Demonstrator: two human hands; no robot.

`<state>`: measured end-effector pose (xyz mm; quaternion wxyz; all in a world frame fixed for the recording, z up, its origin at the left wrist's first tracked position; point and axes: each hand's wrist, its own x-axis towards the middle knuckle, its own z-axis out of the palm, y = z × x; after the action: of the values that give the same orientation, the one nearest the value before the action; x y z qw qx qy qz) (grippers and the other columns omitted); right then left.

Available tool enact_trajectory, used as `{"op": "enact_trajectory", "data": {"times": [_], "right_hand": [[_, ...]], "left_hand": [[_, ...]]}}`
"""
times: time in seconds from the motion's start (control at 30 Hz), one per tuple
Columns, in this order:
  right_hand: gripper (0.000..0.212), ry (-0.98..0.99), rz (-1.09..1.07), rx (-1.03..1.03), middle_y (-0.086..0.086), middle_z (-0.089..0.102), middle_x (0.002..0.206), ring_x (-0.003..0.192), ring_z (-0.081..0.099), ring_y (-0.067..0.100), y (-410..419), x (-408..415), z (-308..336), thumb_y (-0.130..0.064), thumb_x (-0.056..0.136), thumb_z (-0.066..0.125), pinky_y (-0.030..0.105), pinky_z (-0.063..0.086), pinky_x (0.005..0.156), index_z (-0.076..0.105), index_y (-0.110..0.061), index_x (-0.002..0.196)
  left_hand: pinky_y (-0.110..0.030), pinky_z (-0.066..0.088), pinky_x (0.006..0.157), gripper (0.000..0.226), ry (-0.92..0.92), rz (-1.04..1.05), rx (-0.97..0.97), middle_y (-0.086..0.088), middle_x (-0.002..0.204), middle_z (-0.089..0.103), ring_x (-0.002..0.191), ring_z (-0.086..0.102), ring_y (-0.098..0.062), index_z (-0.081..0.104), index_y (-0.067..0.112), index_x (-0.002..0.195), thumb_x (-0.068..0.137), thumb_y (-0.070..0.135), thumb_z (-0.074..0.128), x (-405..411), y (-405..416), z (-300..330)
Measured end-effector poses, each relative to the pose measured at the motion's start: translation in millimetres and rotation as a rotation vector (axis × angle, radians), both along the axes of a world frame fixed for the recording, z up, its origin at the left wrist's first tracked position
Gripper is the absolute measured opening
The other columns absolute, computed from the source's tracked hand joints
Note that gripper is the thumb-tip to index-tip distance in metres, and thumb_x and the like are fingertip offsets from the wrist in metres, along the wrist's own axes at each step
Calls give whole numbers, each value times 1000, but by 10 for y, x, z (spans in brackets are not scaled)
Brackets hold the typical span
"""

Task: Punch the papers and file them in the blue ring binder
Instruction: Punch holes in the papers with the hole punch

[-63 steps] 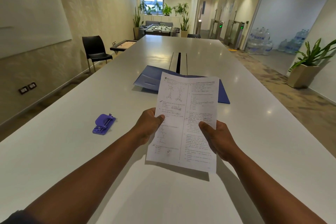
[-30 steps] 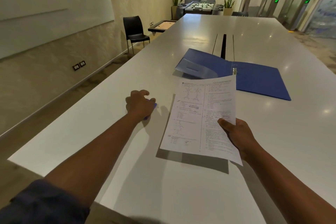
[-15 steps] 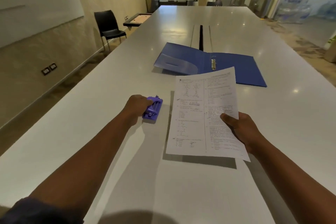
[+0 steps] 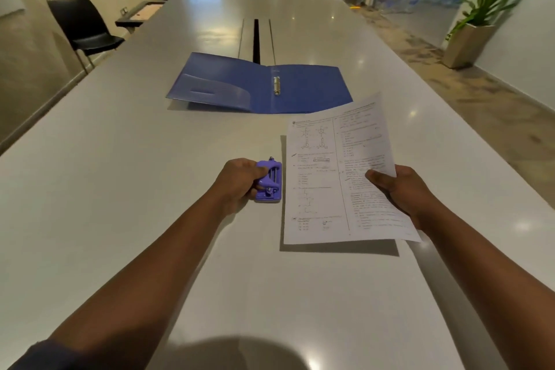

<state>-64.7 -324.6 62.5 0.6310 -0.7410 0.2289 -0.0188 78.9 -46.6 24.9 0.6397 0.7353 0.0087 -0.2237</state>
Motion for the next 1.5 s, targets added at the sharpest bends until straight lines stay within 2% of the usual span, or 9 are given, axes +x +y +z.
{"op": "enact_trajectory", "data": {"times": [0.13,0.27,0.4,0.47,0.73,0.9,1.0,1.27,1.5], "right_hand": [[12,27,9,-11,-1,80,87,72,78,21,-81,-62,-86,-18,102,59,24,58,53,70,-17,106],[11,46,26,-35,0,80,92,72,78,20,-82,-36,-151,-20,102,59,22,57,53,71,-18,104],[12,47,43,-33,-6,80,83,69,78,17,-58,3,-145,-18,103,58,20,56,52,70,-18,102],[12,53,55,-49,-6,80,84,70,78,18,-49,23,-148,-18,102,58,20,56,52,70,-18,102],[11,77,56,-17,-2,80,89,71,78,21,-64,95,-162,-18,102,60,23,57,52,71,-18,101],[11,86,87,-45,-3,79,87,68,77,18,-63,112,-167,-19,101,60,23,56,51,70,-21,99],[11,88,96,-44,-2,78,87,65,77,17,-56,131,-182,-19,102,60,21,56,50,69,-22,97],[10,73,118,-75,4,77,97,70,77,18,14,238,-226,-18,102,60,26,60,58,69,-18,102],[11,54,103,-53,-3,77,93,66,76,12,-20,204,-240,-17,103,58,18,55,50,68,-20,102]], "left_hand": [[-26,53,50,15,-63,26,40,-14,72,66,50,62,-16,62,4,82,97,5,62,-75,-114,-77],[-43,63,73,14,-152,55,98,-21,86,73,73,73,-33,65,5,85,93,16,68,-126,-108,-190],[-29,58,63,14,-272,63,139,-11,85,75,67,74,-15,65,8,94,96,22,68,-202,-120,-230],[-25,58,62,14,-291,76,115,-9,86,75,70,75,-13,64,11,100,96,23,69,-206,-108,-247],[-37,63,69,23,-362,91,84,-5,85,75,78,77,-17,61,17,113,95,28,71,-203,-99,-335],[-25,59,63,22,-376,86,72,-2,83,73,74,76,-16,63,14,113,96,26,69,-219,-96,-314],[-26,59,62,17,-338,94,30,-8,90,73,70,72,-14,64,12,113,99,22,64,-208,-97,-322],[-38,59,68,13,-276,67,-61,-17,103,71,78,71,-21,62,12,112,100,15,61,-184,-61,-343],[-24,50,55,19,-249,57,-83,-12,90,69,58,64,-11,60,3,118,101,10,59,-166,-48,-363]]}}
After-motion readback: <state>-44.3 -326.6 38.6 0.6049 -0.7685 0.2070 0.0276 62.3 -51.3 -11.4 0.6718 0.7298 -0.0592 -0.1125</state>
